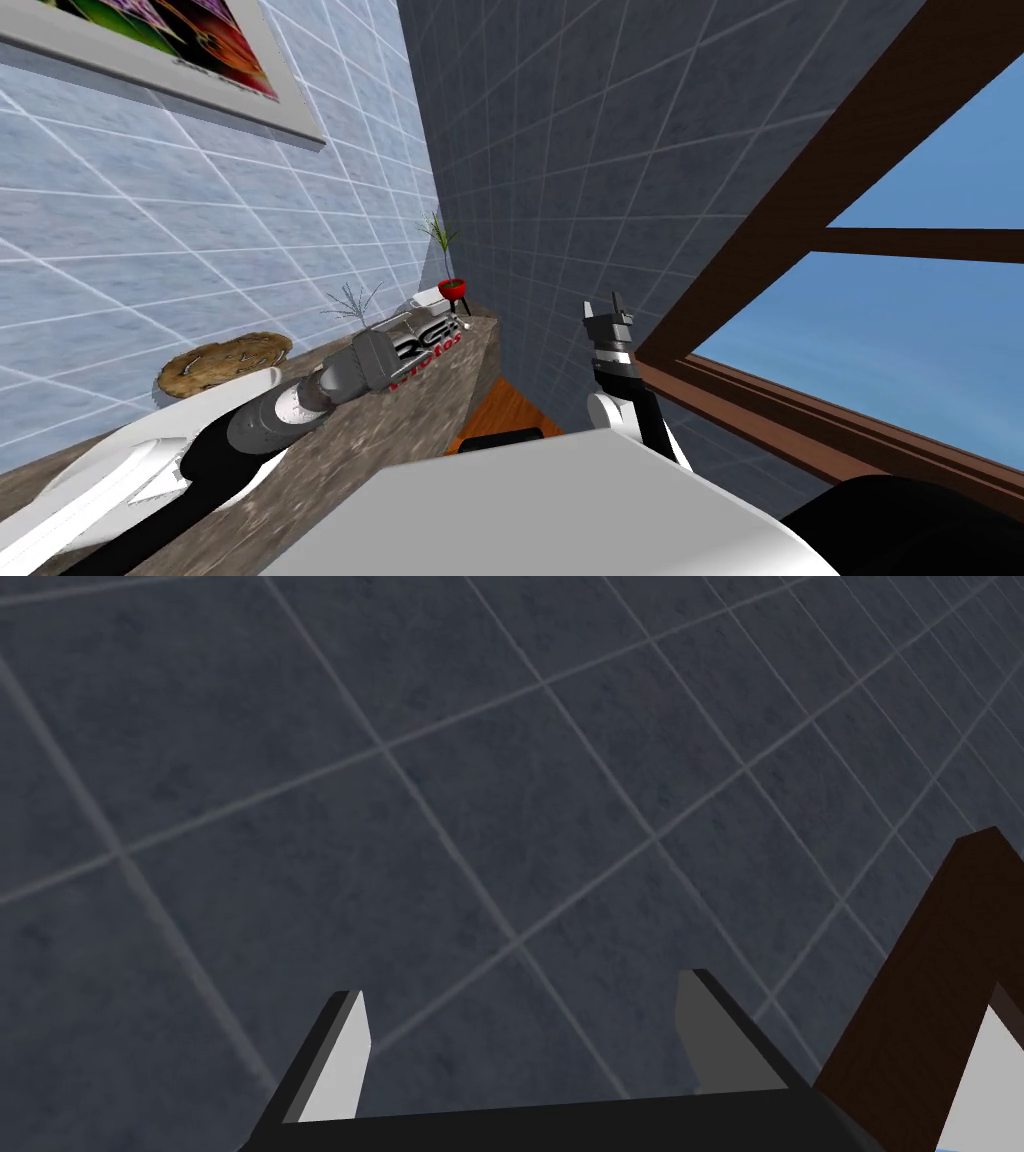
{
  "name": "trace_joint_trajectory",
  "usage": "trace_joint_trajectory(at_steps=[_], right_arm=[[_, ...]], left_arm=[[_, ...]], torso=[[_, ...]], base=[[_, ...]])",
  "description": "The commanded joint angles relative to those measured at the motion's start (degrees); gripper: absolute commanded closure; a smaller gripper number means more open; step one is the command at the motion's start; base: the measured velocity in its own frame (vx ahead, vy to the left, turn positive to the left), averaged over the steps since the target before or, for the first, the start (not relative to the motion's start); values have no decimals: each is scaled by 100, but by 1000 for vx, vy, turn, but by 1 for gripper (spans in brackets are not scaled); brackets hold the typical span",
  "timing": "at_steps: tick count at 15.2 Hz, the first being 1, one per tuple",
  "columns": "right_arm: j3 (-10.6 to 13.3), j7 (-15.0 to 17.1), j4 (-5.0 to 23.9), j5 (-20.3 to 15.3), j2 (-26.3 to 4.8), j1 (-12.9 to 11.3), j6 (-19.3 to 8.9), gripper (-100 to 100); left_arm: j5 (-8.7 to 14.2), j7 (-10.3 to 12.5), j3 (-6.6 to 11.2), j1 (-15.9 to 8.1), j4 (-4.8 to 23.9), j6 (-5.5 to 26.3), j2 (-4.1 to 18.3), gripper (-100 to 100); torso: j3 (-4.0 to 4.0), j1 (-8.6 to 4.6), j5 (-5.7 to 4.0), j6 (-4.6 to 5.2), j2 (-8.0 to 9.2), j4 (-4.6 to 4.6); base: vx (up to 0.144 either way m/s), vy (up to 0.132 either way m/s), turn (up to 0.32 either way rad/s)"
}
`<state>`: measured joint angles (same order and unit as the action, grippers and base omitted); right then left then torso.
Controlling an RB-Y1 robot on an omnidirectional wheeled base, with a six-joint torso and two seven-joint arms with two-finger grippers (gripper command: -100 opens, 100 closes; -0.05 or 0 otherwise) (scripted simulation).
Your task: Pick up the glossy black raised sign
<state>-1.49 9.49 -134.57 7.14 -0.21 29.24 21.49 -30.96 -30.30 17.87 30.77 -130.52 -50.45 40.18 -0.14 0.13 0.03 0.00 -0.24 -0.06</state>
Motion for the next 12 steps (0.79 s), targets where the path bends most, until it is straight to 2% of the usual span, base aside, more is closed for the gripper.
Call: trace_joint_trajectory(at_steps=[1, 2, 3, 4, 5, 6, 7, 8, 9, 10, 11, 12], right_arm=[[0, 0, 0, 0, 0, 0, 0, 0], [0, 0, 0, 0, 0, -1, 0, 0], [0, 0, 0, 0, 0, -1, 0, 0], [0, 0, 0, 0, 0, 0, 0, 0], [0, 0, 0, 0, 0, -1, 0, 0], [0, 0, 0, 0, 0, -1, 0, 0], [0, 0, 0, 0, 0, 0, 0, 0], [0, 0, 0, 0, 0, -1, 0, 0], [0, 0, 0, 0, 0, -1, 0, 0], [0, 0, 0, 0, 0, 0, 0, 0], [1, 0, 0, 0, 0, -1, 0, 0], [0, 0, 0, 0, 0, -1, 0, 0]], left_arm=[[-286, -245, 232, 14, 10, -149, 286, -100], [-404, -245, 232, 14, 10, -149, 396, -100], [-430, -245, 232, 14, 10, -149, 396, -100], [-629, -459, 437, 38, 13, -282, 617, -100], [-742, -459, 437, 38, 13, -282, 693, -100], [-757, -459, 437, 38, 13, -282, 693, -100], [-954, -678, 643, 67, 16, -416, 922, -100], [-1071, -678, 643, 67, 16, -416, 988, -100], [-1086, -678, 643, 67, 16, -416, 988, -100], [-1296, -898, 849, 99, 18, -552, 1215, -100], [-1410, -898, 849, 99, 18, -552, 1281, -100], [-1548, -1107, 1051, 138, 18, -688, 1433, -100]], torso=[[0, 0, 0, 0, 0, 0], [1, 0, -1, 3, 1, 1], [1, -1, -1, 3, 2, 1], [3, -4, -1, 0, 5, 1], [3, -4, -2, 3, 4, 1], [2, -4, -1, 3, 3, 1], [3, -6, -1, 0, 4, 1], [2, -5, -2, 3, 3, 1], [1, -3, -1, 3, 2, 1], [2, -5, -1, 0, 4, 1], [2, -6, -2, 4, 3, 1], [1, -5, -2, 3, 2, 1]], base=[[35, 33, -160], [35, 32, -179], [23, 24, -65], [36, 28, -143], [40, 31, -173], [29, 24, -76], [36, 28, -143], [39, 37, -180], [30, 30, -86], [36, 23, -187], [37, 33, -188], [41, 44, -199]])
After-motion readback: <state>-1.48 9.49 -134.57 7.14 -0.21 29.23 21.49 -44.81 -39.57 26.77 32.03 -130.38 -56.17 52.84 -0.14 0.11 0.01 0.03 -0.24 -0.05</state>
